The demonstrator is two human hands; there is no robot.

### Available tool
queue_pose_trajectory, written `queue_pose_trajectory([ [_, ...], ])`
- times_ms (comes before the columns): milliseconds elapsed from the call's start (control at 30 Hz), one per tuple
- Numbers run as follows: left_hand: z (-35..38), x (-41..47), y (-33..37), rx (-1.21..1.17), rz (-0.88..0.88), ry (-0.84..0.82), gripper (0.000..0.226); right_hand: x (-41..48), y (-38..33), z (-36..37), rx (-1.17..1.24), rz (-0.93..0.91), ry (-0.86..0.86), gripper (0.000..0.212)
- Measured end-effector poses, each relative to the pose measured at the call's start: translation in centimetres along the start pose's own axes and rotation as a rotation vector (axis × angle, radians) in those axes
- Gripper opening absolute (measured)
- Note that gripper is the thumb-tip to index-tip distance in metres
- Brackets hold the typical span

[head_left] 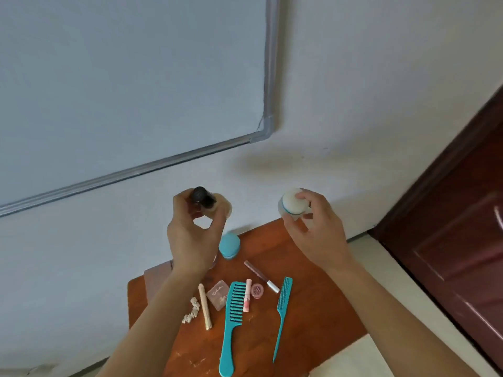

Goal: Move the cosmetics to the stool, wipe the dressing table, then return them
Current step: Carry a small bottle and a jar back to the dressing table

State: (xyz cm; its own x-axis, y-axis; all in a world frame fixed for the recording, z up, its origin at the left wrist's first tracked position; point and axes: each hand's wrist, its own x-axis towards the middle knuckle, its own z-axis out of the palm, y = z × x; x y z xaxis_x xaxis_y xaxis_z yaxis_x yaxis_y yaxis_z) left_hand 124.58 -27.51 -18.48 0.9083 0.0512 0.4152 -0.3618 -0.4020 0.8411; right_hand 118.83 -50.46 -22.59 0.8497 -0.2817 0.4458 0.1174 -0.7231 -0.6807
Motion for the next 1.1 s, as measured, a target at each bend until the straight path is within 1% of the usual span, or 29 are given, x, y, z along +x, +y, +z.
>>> queue_pose_trajectory([
  [100, 3.2, -0.6, 3.4, -0.112, 0.067, -0.09, 0.04, -2.6, 0.0, -5.8, -0.061, 0.071, 0.147, 0.045],
  [200, 7.6, -2.3, 7.5, -0.231, 0.113, -0.222, 0.043, -6.3, 0.4, -12.2, -0.129, 0.137, 0.263, 0.044],
  [267, 10.8, -4.4, 11.1, -0.298, 0.179, -0.334, 0.046, -9.2, 0.8, -16.8, -0.182, 0.188, 0.363, 0.043],
  [367, 14.6, -8.8, 17.1, -0.396, 0.269, -0.501, 0.045, -14.4, 1.1, -23.2, -0.251, 0.278, 0.52, 0.042],
  [467, 17.7, -15.4, 23.2, -0.482, 0.372, -0.654, 0.045, -21.1, 1.2, -29.7, -0.342, 0.374, 0.672, 0.041],
  [533, 19.5, -19.8, 26.6, -0.534, 0.417, -0.748, 0.044, -25.4, 1.3, -33.6, -0.411, 0.415, 0.735, 0.04],
  [633, 22.1, -28.8, 32.3, -0.604, 0.494, -0.861, 0.043, -33.6, 1.6, -40.3, -0.487, 0.485, 0.823, 0.039],
  [733, 24.5, -38.5, 37.4, -0.656, 0.5, -0.966, 0.043, -41.7, 2.3, -46.8, -0.548, 0.547, 0.852, 0.039],
  [833, 26.5, -48.3, 42.5, -0.702, 0.521, -1.059, 0.042, -49.6, 2.9, -53.3, -0.631, 0.579, 0.917, 0.04],
  [967, 28.7, -58.6, 48.2, -0.738, 0.531, -1.185, 0.038, -58.3, 3.8, -60.1, -0.681, 0.645, 1.012, 0.042],
  [1100, 31.2, -66.3, 52.6, -0.753, 0.563, -1.287, 0.036, -64.6, 5.8, -65.3, -0.72, 0.745, 1.05, 0.039],
])
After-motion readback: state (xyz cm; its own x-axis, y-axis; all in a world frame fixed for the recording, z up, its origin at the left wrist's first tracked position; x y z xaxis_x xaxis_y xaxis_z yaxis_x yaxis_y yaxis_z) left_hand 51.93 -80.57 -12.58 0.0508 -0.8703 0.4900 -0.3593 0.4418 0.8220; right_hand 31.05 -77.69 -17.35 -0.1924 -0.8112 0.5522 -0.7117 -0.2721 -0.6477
